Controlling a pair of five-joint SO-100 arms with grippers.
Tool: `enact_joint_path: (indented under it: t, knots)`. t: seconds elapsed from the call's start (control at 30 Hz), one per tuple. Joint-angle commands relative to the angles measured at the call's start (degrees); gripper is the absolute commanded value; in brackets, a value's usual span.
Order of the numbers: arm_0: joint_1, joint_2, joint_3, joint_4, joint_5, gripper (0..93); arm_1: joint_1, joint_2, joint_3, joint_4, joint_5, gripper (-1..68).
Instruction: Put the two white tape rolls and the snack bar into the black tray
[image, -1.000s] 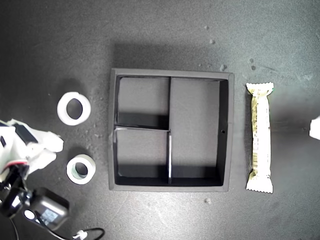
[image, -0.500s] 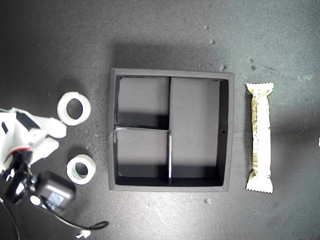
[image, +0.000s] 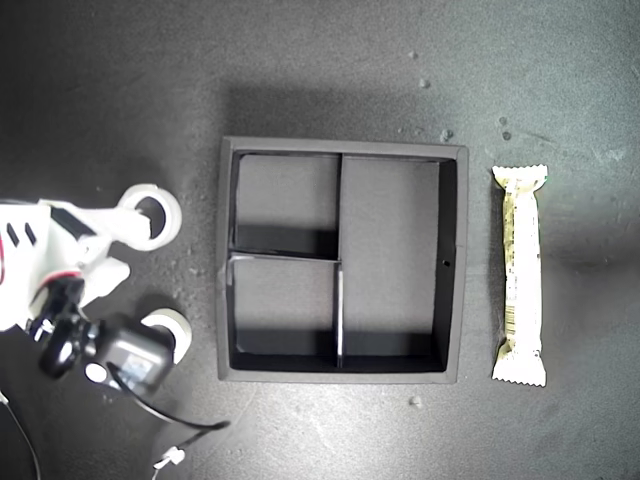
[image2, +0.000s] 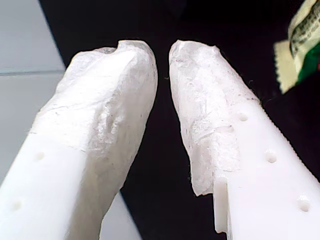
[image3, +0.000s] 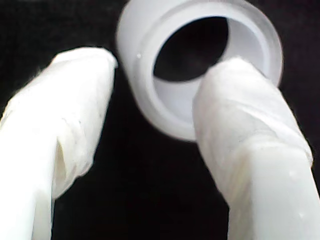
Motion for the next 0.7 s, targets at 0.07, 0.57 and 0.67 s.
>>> enact_joint_path:
  t: [0.07,0.57,0.67]
  knots:
    - [-1.14,-3.43,0.7,-2.37,-0.26,13.6,-0.79,-14.06,-11.69,0.62,-2.99,3.2]
    - [-1.49,-14.33,1.41,-8.88,-0.97,14.3,-9.23,-60.91,-46.49,13.36,-5.19,6.6]
    - [-1.93,-20.92,-0.97,-9.23,-1.23,14.3,-9.67,-67.15,-48.52,16.35,-6.86,11.3]
